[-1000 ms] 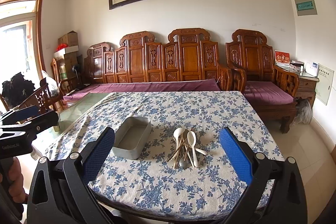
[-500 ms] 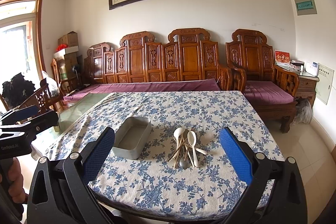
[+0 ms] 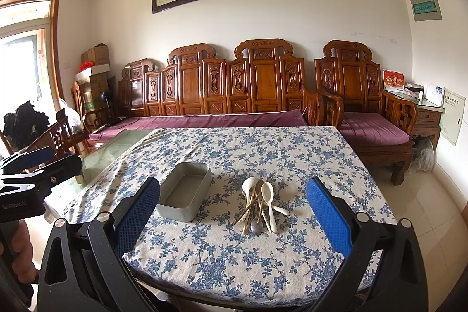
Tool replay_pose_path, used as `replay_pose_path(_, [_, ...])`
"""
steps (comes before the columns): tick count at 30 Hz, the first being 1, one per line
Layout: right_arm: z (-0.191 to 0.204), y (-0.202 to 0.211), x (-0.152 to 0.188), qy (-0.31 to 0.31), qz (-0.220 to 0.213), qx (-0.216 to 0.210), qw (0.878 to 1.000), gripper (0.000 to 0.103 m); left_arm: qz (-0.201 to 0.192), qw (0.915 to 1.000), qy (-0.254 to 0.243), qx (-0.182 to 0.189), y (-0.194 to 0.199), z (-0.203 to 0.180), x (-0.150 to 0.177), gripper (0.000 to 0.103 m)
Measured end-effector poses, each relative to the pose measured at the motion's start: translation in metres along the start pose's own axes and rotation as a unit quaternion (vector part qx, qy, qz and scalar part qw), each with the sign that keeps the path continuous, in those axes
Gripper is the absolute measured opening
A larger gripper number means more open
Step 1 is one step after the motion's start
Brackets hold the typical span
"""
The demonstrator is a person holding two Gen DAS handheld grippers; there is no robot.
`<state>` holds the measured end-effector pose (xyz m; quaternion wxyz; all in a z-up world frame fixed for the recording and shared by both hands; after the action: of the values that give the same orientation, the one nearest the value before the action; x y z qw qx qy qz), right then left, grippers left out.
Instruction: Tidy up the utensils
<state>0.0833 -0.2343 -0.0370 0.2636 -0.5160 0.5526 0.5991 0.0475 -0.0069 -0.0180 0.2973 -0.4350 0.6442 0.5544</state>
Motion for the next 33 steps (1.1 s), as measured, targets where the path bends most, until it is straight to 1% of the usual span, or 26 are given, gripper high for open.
replay_pose_path(5, [0.003,-0.001,0.000,0.001,0.008,-0.003,1.000,0.101,0.011,0.9999,-0.004,0.000,-0.008,-0.001,0.004,0.097])
replay_pose_path(10, [0.003,-0.016,0.009,0.007,0.025,-0.006,1.000,0.101,0.046,0.9988,-0.016,-0.002,-0.034,0.000,0.017,0.097])
replay_pose_path(14, [-0.001,-0.033,0.020,0.009,0.043,-0.008,0.999,0.100,0.071,0.9972,-0.022,0.006,-0.056,-0.001,0.028,0.097])
replay_pose_path(18, [-0.007,-0.056,0.031,0.010,0.065,-0.013,0.998,0.094,0.094,0.9951,-0.025,0.018,-0.079,-0.002,0.036,0.097])
replay_pose_path(23, [-0.019,-0.089,0.049,0.008,0.094,-0.020,0.995,0.085,0.117,0.9923,-0.033,0.023,-0.110,-0.008,0.045,0.097])
replay_pose_path(26, [-0.028,-0.108,0.062,0.003,0.105,-0.024,0.994,0.078,0.131,0.9902,-0.038,0.031,-0.129,-0.013,0.050,0.097])
replay_pose_path(28, [-0.035,-0.119,0.070,-0.002,0.114,-0.025,0.993,0.072,0.141,0.9882,-0.045,0.038,-0.143,-0.018,0.056,0.097])
replay_pose_path(30, [-0.042,-0.132,0.079,-0.005,0.123,-0.024,0.992,0.069,0.151,0.9864,-0.053,0.039,-0.156,-0.023,0.063,0.097])
replay_pose_path(33, [-0.051,-0.148,0.088,-0.010,0.131,-0.025,0.991,0.060,0.161,0.9839,-0.069,0.033,-0.177,-0.029,0.075,0.097])
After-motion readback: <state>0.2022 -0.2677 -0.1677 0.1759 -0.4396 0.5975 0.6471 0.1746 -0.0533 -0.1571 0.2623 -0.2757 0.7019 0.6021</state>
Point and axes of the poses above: each gripper's, at about its wrist camera, not at the fingertips, and y roughly against the way its jaws point, z to its left, x to its underside, the point moved 6 cm from there along -y, roughly the way its jaws point, and after that the axes turned 14 degrees about y, right-handed, at the moved point
